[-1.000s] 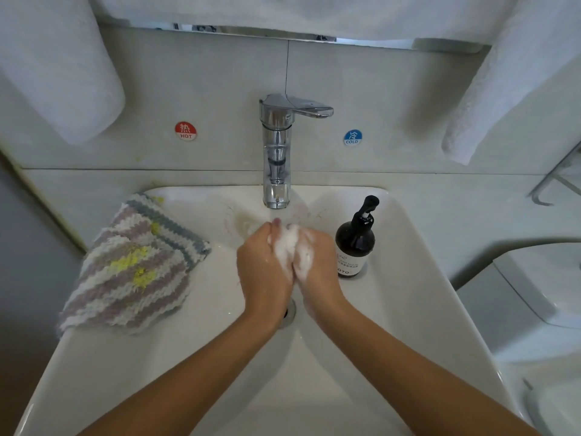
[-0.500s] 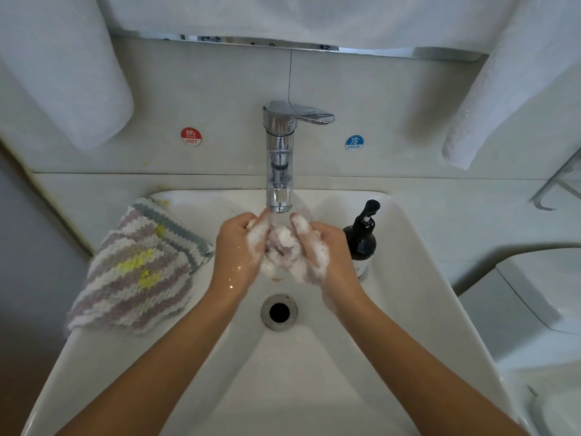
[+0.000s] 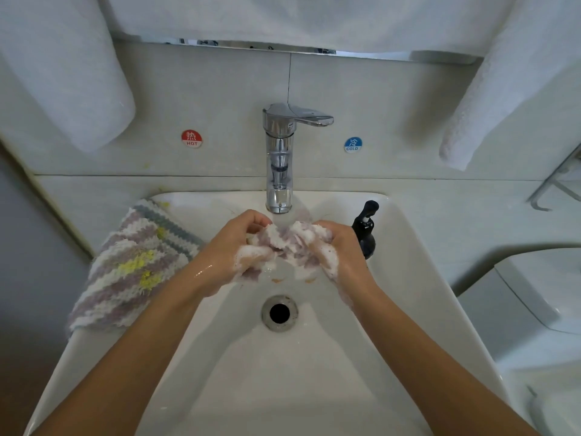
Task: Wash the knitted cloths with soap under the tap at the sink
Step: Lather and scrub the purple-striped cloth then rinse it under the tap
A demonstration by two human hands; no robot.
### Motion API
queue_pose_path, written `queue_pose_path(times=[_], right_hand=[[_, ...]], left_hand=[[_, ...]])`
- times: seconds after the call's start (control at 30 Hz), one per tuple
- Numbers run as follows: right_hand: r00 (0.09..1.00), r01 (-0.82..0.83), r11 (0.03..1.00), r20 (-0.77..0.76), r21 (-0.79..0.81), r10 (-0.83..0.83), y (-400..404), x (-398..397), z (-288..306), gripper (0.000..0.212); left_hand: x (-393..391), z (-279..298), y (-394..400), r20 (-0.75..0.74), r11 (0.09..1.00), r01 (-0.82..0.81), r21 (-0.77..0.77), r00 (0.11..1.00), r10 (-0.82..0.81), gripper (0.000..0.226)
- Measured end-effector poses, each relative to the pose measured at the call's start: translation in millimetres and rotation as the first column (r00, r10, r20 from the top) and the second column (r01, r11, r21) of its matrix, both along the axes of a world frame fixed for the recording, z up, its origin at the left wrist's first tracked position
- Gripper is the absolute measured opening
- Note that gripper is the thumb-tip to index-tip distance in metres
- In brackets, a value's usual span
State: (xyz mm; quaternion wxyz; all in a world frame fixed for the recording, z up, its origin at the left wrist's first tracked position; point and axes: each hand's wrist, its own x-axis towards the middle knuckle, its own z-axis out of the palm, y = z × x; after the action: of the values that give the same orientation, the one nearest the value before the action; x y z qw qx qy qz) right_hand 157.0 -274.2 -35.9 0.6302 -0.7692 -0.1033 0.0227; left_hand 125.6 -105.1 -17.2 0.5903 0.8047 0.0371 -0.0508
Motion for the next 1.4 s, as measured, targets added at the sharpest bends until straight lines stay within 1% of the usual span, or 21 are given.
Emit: queue_pose_path(times=[0.07,0.2,0.3,0.33,0.37,0.43,0.5,0.57,0.63,0.67,0.77,0.83,0.87,0.93,0.97,1.03,1.1,1.17,1.27,1.33,1.4], right_hand=[[0.996,0.032,0.997,0.089,-0.076,-0.025,1,2,-2,0.049],[0.977,0.108,0.988,0.196,-0.112,-0.084,4,3,-7,0.045],[0.978,0.144,0.988,0.161,-0.054,-0.134,5,1,-8,0.033],[0.975,0.158,0.986,0.169,-0.058,-0.146,4,1,-8,0.033],[0.968,0.173,0.981,0.2,-0.084,-0.153,4,0,-8,0.036],[0.945,0.216,0.967,0.279,-0.133,-0.173,5,-2,-8,0.04],[0.922,0.275,0.954,0.317,-0.123,-0.224,9,-2,-6,0.038],[0.91,0.302,0.949,0.323,-0.088,-0.26,16,-2,-3,0.038],[0.941,0.264,0.965,0.22,0.005,-0.259,24,-4,-4,0.043],[0.958,0.213,0.977,0.194,0.01,-0.211,26,-8,-7,0.046],[0.961,0.102,0.984,0.27,-0.146,-0.059,34,-27,-18,0.052],[0.959,0.089,0.983,0.282,-0.162,-0.041,34,-24,-20,0.051],[0.965,0.104,0.984,0.254,-0.143,-0.065,34,-18,-18,0.048],[0.978,0.152,0.987,0.15,-0.046,-0.143,33,-5,-14,0.047],[0.983,0.153,0.988,0.103,0.001,-0.152,33,-6,-14,0.048],[0.995,0.096,0.993,0.012,0.064,-0.097,34,-20,-14,0.051],[0.998,0.029,0.99,-0.064,0.139,-0.021,37,-32,-14,0.053],[0.999,0.041,0.992,-0.009,0.121,-0.04,38,-28,-9,0.053],[0.981,0.179,0.978,0.057,0.106,-0.185,34,-11,-6,0.051],[0.977,0.144,0.989,0.154,0.037,-0.148,30,-21,-6,0.048],[0.975,0.068,0.994,0.218,-0.088,-0.048,29,-36,-11,0.044]], left_hand=[[0,-3,-2,0.064,1.0,0.004,0.016,0.998,-0.005,0.028],[2,-10,-6,0.231,0.995,-0.079,0.059,0.971,0.063,0.033],[0,-15,-17,0.249,0.995,-0.087,-0.045,0.964,0.096,0.03],[-1,-17,-21,0.259,0.992,-0.101,-0.072,0.959,0.117,0.028],[-1,-19,-25,0.303,0.991,-0.12,-0.058,0.944,0.132,0.024],[-3,-22,-31,0.409,0.983,-0.181,0.026,0.9,0.155,0.016],[-6,-24,-38,0.455,0.966,-0.246,0.078,0.871,0.185,0.024],[-11,-27,-50,0.454,0.958,-0.277,0.072,0.864,0.215,0.033],[-12,-26,-62,0.433,0.95,-0.312,-0.006,0.856,0.284,0.042],[-9,-26,-63,0.415,0.933,-0.356,-0.042,0.843,0.341,0.046],[7,-26,-52,0.39,0.859,-0.51,-0.034,0.785,0.481,0.051],[3,-31,-53,0.382,0.855,-0.519,-0.025,0.785,0.487,0.051],[-5,-34,-59,0.389,0.868,-0.495,-0.038,0.793,0.469,0.049],[-17,-33,-74,0.394,0.895,-0.437,-0.084,0.811,0.433,0.047],[-15,-33,-75,0.377,0.889,-0.446,-0.099,0.81,0.449,0.048],[-1,-32,-66,0.341,0.849,-0.518,-0.103,0.783,0.519,0.049],[6,-32,-57,0.346,0.832,-0.541,-0.124,0.762,0.547,0.05],[-4,-34,-63,0.371,0.839,-0.522,-0.156,0.756,0.54,0.047],[-21,-35,-81,0.365,0.862,-0.463,-0.204,0.782,0.506,0.046],[-13,-35,-77,0.357,0.852,-0.489,-0.19,0.774,0.523,0.048],[0,-36,-63,0.349,0.829,-0.532,-0.176,0.753,0.557,0.049]])
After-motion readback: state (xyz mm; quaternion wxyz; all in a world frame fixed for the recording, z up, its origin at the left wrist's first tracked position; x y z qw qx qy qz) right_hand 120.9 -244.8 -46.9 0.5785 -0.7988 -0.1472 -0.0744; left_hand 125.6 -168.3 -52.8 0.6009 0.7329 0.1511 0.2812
